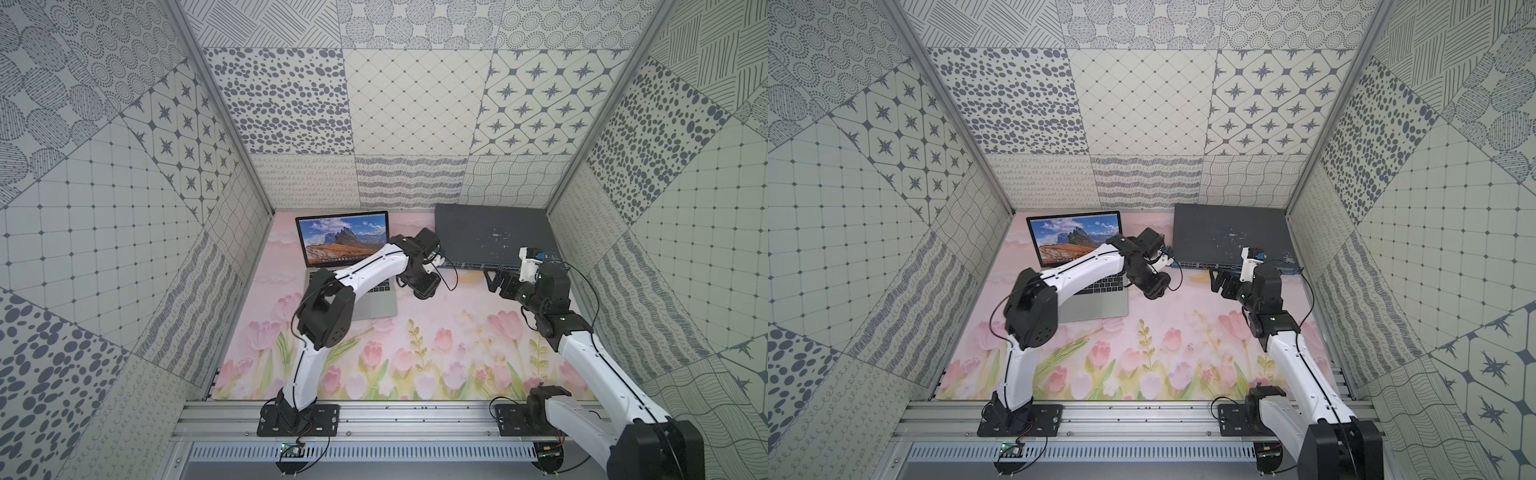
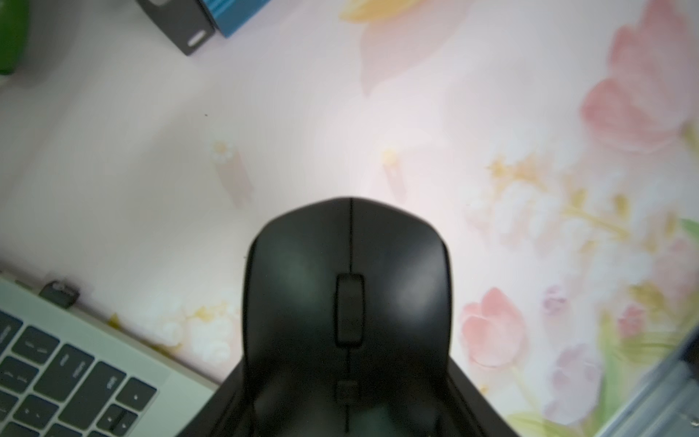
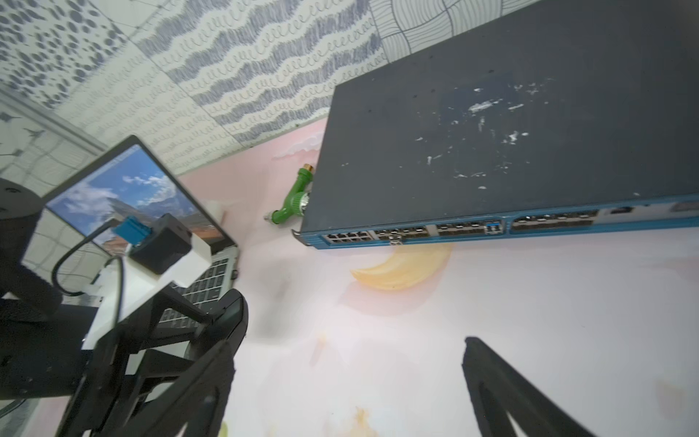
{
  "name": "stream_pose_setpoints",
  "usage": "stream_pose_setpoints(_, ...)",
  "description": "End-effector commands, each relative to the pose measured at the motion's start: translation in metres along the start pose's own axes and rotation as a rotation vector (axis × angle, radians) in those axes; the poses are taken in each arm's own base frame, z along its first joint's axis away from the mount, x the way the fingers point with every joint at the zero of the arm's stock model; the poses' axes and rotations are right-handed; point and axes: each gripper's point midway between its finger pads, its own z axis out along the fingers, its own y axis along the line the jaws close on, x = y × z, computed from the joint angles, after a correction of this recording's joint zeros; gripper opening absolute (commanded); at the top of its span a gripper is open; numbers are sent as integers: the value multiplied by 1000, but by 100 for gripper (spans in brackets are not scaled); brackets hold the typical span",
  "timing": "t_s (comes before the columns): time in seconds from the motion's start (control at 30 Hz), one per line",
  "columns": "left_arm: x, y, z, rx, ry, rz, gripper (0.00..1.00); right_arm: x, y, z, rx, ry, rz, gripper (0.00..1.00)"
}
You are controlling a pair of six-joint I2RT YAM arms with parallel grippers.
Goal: Remove the wireless mouse receiver from the laptop
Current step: Pick up the mouse from the center of the board.
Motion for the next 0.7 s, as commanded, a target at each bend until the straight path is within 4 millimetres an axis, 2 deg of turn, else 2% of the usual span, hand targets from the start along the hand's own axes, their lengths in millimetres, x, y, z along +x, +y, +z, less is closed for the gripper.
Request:
stream_pose_setpoints(0.0, -67, -69, -171, 505, -773, 57, 51, -32, 68, -25, -323, -89, 5, 97)
stream_pose_setpoints(0.13, -36, -87, -213, 676, -916, 127, 53, -49, 119, -57, -602, -139, 75, 97)
stream_pose_setpoints(0.17, -30, -91, -222, 704, -955, 148, 53, -48, 130, -64, -666, -141, 90, 97)
stream_pose_setpoints(0.23, -21, -100, -235, 787, -979, 166, 53, -41, 166, -85, -833, -136, 30, 97)
stream_pose_setpoints(0.3, -13, -111, -248, 865, -1001, 224, 52, -30, 193, -101, -937, -133, -77, 97)
stream_pose_setpoints(0.37, -2, -118, -257, 914, -1043, 293, 52, -18, 212, -108, -994, -119, -184, 97)
stream_pose_setpoints(0.47, 5, -120, -264, 971, -1080, 312, 52, -12, 225, -112, -1027, -94, -234, 97)
stream_pose_setpoints(0.57, 6, -124, -272, 970, -1114, 331, 51, -5, 224, -109, -1031, -81, -200, 97)
stream_pose_setpoints(0.67, 15, -134, -278, 935, -1171, 428, 52, 1, 221, -109, -1044, -52, -132, 97)
